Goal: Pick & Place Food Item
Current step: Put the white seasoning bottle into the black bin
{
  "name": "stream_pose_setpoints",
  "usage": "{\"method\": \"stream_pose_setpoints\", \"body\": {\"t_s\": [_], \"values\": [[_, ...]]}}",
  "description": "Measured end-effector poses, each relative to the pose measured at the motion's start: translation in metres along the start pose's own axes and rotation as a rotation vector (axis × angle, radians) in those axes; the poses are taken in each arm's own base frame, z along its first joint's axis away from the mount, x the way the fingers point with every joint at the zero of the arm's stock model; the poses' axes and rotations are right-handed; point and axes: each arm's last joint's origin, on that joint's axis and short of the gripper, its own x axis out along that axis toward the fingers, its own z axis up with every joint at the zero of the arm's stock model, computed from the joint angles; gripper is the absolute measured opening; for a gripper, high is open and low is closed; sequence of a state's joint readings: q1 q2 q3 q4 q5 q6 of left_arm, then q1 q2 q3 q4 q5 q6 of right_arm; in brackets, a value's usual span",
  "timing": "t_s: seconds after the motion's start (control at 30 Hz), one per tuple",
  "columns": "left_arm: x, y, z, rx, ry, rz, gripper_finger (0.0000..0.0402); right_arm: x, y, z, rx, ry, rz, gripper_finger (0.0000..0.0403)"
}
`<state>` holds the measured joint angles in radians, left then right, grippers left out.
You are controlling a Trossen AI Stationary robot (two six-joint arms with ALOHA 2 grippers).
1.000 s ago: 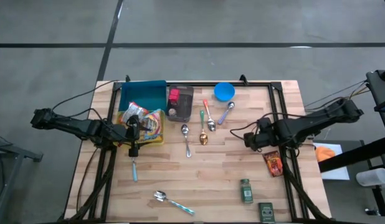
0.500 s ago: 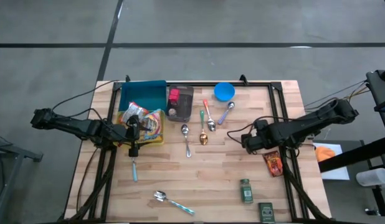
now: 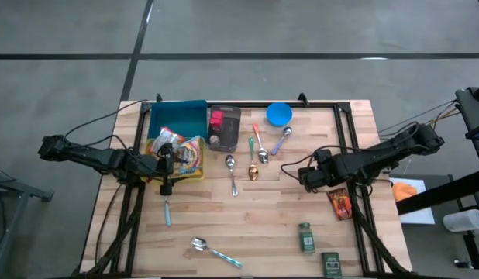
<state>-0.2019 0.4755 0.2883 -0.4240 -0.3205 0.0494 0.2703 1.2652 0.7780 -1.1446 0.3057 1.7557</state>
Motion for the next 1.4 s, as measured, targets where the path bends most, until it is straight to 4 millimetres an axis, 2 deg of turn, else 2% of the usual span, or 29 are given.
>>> {"method": "stream_pose_setpoints", "body": {"t_s": [0.53,0.83,1.03,1.2,1.4], "values": [[0.0,0.0,0.0,0.0,0.0,0.0,0.0271,-0.002,0.0,0.001,0.001,0.006,0.009,0.0207],[0.0,0.0,0.0,0.001,0.0,0.0,0.0271,-0.034,0.008,0.014,-0.06,-0.114,0.132,0.0208],[0.0,0.0,0.0,0.003,0.0,0.0,0.0271,-0.06,0.025,0.036,-0.171,-0.199,0.197,0.0209],[0.0,0.0,0.0,0.003,0.0,0.0,0.0271,-0.079,0.044,0.063,-0.285,-0.251,0.25,0.0209],[0.0,0.0,0.0,0.003,0.0,0.0,0.0271,-0.085,0.073,0.103,-0.388,-0.313,0.284,0.0209]]}}
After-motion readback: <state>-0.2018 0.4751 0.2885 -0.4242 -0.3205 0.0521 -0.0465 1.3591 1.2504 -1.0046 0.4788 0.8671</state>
